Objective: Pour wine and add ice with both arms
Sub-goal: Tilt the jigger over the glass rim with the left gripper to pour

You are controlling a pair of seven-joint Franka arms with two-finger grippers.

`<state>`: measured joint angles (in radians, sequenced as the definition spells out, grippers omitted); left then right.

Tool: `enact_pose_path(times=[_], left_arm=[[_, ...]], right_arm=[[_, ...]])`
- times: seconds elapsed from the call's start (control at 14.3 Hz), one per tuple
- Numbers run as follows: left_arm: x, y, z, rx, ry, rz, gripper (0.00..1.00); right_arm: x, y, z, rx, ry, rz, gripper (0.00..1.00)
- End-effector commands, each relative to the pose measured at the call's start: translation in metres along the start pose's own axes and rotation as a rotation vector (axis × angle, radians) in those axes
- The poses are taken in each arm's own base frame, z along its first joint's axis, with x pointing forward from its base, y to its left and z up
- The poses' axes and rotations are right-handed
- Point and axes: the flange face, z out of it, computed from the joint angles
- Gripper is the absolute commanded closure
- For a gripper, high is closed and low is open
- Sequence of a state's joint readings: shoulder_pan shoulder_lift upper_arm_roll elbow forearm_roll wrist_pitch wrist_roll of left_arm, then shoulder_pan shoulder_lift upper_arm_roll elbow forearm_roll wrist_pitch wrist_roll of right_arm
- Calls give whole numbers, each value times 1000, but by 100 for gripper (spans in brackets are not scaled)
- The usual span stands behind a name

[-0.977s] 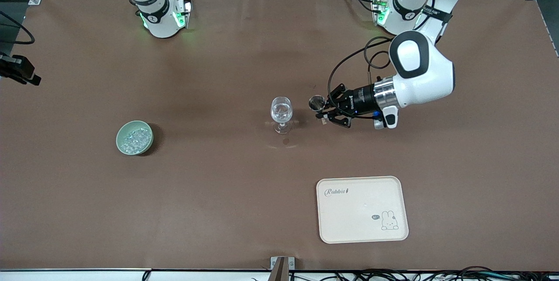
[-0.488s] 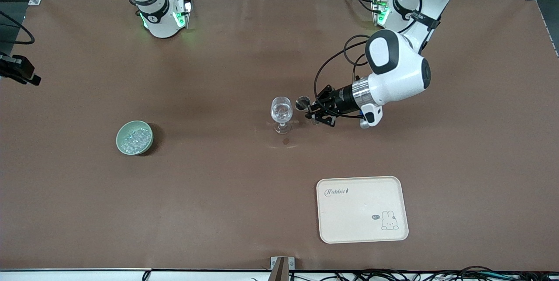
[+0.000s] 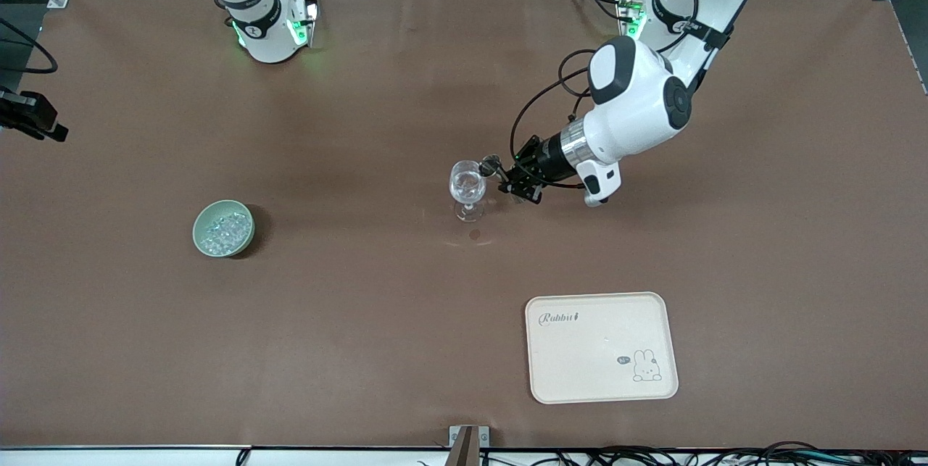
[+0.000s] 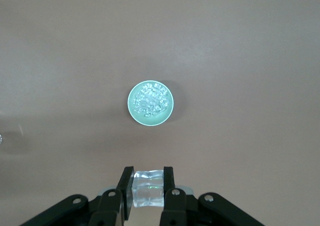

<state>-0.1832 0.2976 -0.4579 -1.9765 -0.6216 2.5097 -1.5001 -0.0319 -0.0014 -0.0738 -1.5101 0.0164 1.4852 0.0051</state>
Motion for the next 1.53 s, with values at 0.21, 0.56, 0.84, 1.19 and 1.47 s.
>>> enact_pose_path(times=[0.21, 0.56, 0.84, 1.19, 1.47], left_arm=[[-30, 13, 19, -6, 133, 47, 97], [-48, 9, 18, -15, 184, 100, 97], [-47, 9, 15, -11, 185, 106, 97], [-43, 9, -3, 46, 55, 54, 98], [-5, 23, -34, 60, -114, 53, 98]], right_arm=[[-2, 1, 0, 9, 0, -9, 99], [-2, 1, 0, 10, 0, -9, 99], [-2, 0, 0, 9, 0, -10, 99], [-2, 1, 0, 9, 0, -9, 99], [-2, 0, 0, 10, -1, -10, 99]])
